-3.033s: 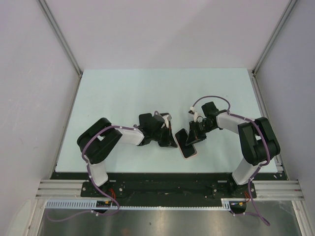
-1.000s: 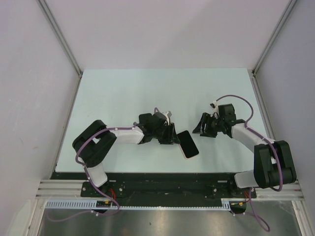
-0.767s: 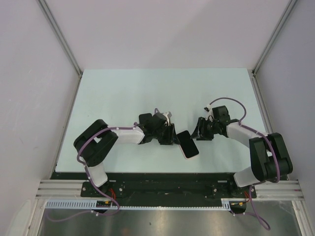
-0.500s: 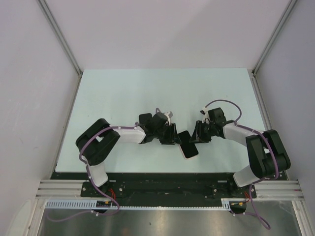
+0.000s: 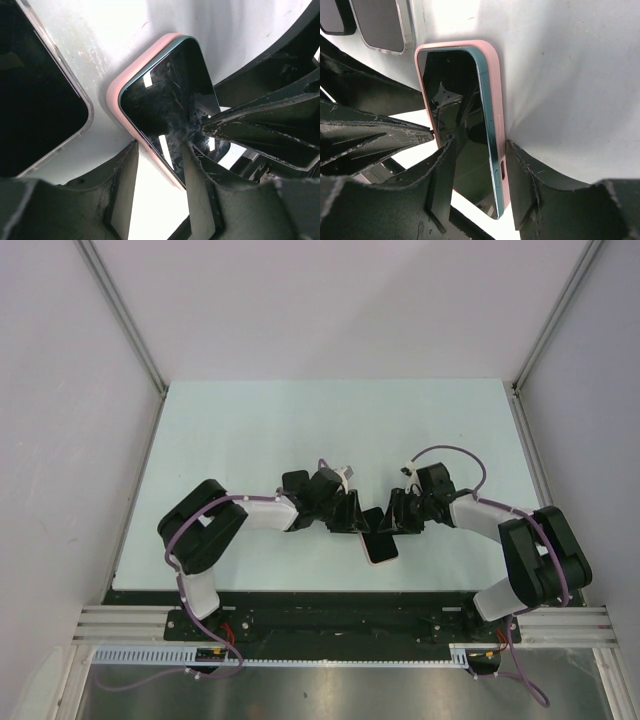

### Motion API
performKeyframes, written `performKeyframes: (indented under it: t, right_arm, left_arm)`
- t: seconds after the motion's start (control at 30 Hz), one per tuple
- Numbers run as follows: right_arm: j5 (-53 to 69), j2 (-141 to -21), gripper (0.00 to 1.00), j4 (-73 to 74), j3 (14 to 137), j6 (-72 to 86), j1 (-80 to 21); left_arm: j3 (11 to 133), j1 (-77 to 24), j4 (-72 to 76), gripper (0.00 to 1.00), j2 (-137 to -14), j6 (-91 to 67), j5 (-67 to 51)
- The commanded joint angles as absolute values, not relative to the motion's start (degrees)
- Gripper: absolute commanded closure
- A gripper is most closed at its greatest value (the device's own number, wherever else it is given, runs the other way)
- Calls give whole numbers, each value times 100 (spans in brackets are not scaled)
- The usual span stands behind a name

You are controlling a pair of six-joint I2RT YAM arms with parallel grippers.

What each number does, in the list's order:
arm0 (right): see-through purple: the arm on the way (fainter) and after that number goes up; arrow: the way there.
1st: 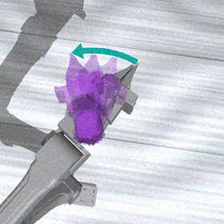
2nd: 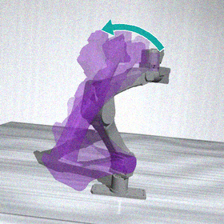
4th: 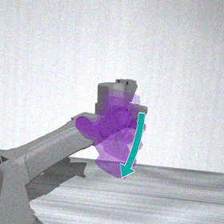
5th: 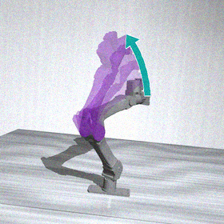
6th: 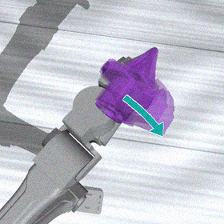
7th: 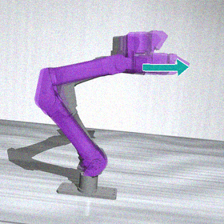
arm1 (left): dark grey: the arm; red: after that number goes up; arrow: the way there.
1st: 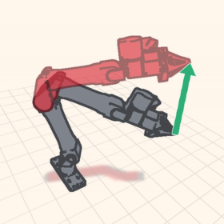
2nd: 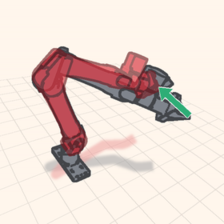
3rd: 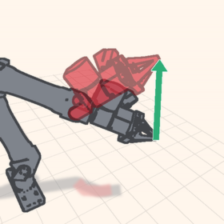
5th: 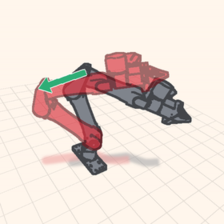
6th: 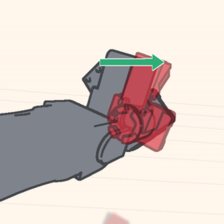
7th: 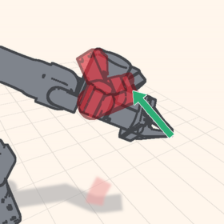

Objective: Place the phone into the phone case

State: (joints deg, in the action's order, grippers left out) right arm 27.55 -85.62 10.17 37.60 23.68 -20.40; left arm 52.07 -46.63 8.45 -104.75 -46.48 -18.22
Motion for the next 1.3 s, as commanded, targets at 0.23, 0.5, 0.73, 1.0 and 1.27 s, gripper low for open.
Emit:
performKeyframes:
  t: [0.23,0.5,0.73,1.0,1.27]
  right_arm:
    - [3348,-8481,49,905,3454,2092,-1890]
    - [4049,-8613,48,529,3393,2258,-1960]
    - [5105,-8789,48,-121,3314,2434,-1600]
    - [5203,-8868,48,-1177,3006,3181,-1248]
    - [5448,-8807,47,-2011,2778,3779,-1283]
  left_arm:
    - [5335,-4728,412,55,-10670,-4561,-1599]
    - [5309,-4728,746,61,-10802,-4641,-2074]
    - [5300,-4729,791,77,-10793,-4676,-2311]
    - [5098,-4729,870,78,-10670,-4737,-2408]
    - [4992,-4790,958,79,-10626,-4816,-2408]
